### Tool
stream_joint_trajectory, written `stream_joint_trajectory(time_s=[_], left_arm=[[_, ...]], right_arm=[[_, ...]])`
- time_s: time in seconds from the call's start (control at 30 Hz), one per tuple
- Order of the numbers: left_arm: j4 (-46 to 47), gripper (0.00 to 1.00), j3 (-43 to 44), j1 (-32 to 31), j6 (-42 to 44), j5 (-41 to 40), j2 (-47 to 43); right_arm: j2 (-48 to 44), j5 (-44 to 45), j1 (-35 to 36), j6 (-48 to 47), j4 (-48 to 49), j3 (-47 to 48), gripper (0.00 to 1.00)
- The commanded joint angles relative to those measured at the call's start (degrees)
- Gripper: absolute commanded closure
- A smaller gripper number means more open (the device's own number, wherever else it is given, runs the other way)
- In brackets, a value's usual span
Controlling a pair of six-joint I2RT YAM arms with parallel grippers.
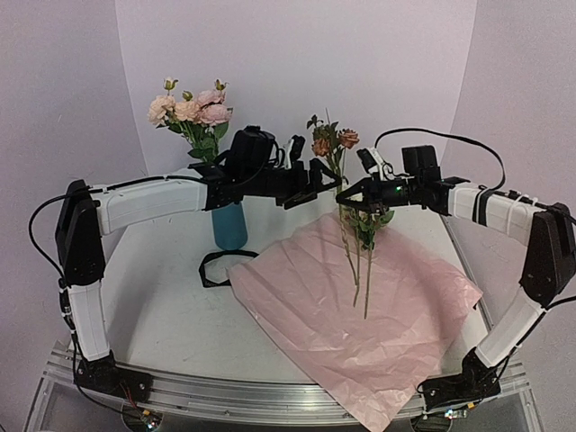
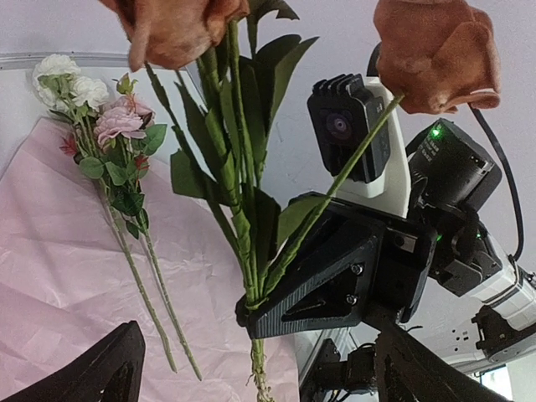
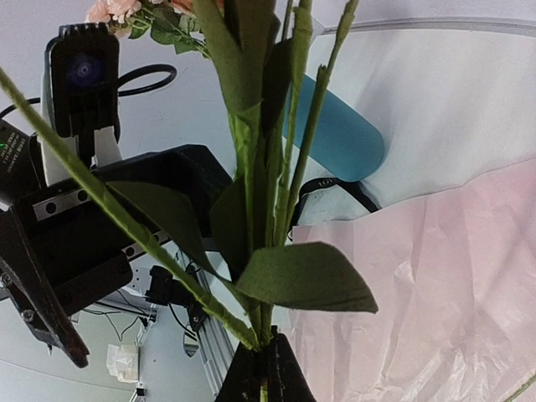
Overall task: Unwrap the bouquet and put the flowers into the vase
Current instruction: Pick up the fake flower from the wrapping paper.
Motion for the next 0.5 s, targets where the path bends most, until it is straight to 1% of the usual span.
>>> stream_joint_trajectory(time_s=[0.0,0.13,0.23,0.4,0.47], left_arm=[[4.5,0.05,4.1,-0.3,-0.7,2.3,1.0],[6.2,0.11,4.9,-0.3,-1.6,2.9,1.9],[6.4,0.19,5.4,-0.4,-2.2,3.2,2.5],[6.6,0.26,5.5,-0.4,-2.7,3.2,2.9],[6.6,0.31,5.7,-0.4,-2.7,3.0,3.1]], right_arm=[[-3.1,-2.9,0.7,0.7,1.5,-0.3,1.00],[-3.2,-3.6,1.4,0.8,1.5,-0.4,1.00],[-3.1,-4.0,2.0,0.9,1.5,-0.3,1.00],[-2.9,-4.3,2.9,0.9,1.5,-0.3,1.00],[-2.8,-4.4,3.2,0.9,1.5,-0.3,1.00]])
